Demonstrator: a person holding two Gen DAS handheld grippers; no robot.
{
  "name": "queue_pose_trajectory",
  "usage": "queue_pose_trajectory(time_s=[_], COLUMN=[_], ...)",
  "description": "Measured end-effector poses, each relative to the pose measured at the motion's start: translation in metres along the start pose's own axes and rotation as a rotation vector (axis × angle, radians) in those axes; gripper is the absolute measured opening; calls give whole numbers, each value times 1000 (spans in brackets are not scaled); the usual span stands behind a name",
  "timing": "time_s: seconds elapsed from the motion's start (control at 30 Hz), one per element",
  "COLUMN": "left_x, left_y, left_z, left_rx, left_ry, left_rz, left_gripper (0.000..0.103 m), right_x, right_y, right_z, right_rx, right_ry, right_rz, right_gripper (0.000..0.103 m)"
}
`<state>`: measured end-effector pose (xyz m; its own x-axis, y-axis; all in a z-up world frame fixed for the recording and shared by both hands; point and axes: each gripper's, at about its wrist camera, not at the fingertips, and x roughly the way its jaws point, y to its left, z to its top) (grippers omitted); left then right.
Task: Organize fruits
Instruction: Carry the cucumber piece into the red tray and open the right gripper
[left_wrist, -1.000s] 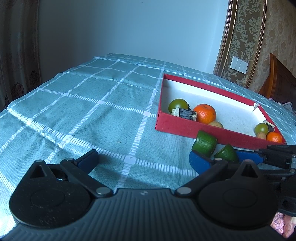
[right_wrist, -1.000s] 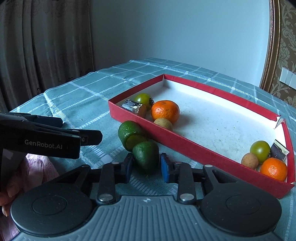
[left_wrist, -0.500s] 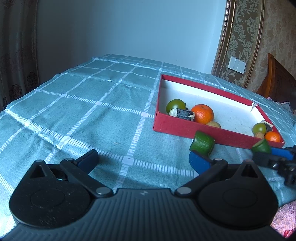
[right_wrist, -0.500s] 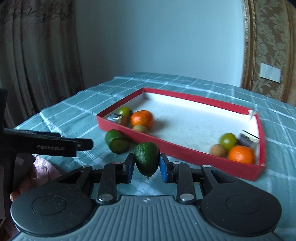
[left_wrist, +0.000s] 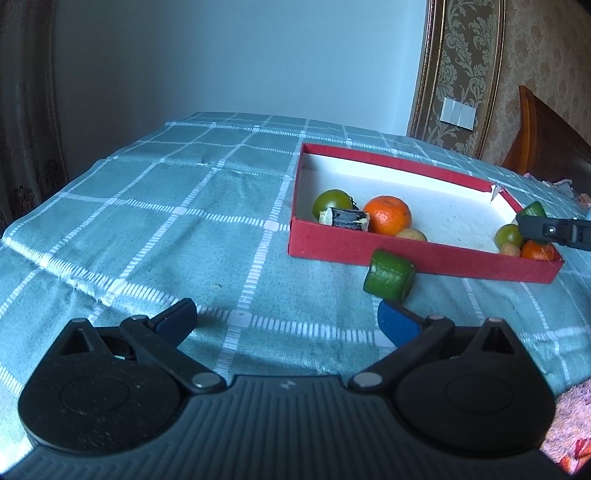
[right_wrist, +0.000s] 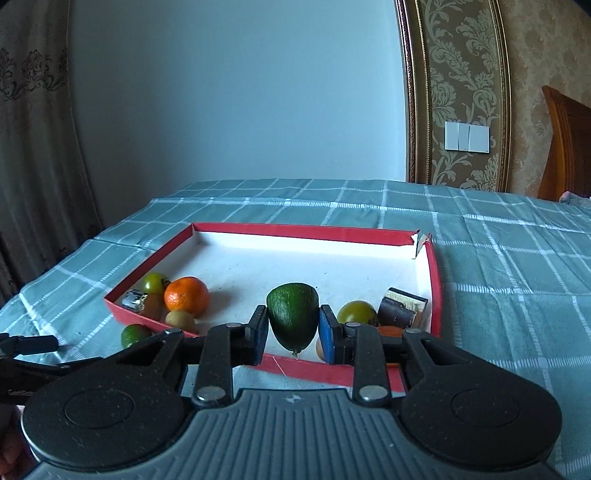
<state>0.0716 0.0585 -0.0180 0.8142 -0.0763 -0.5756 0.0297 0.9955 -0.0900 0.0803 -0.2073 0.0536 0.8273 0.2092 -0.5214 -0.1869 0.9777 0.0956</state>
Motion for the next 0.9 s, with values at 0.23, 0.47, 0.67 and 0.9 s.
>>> queue_pose_trajectory(time_s=[0.23, 0.47, 0.67, 0.9], left_x=[1, 1, 1, 0], left_y=[1, 1, 1, 1], left_z=[0, 0, 0, 0], left_rx=[2, 0, -1, -1], left_ry=[4, 4, 5, 5], left_rz=[-1, -4, -5, -5], left_gripper=[103, 103, 103, 103], right_x=[22, 37, 41, 43], right_y=[5, 6, 5, 10], right_z=[3, -2, -6, -9], right_rx=[-49, -78, -88, -107], right_ry=[28, 59, 43, 27], right_rz=[-46, -77, -115, -139], right_gripper=[28, 28, 28, 28])
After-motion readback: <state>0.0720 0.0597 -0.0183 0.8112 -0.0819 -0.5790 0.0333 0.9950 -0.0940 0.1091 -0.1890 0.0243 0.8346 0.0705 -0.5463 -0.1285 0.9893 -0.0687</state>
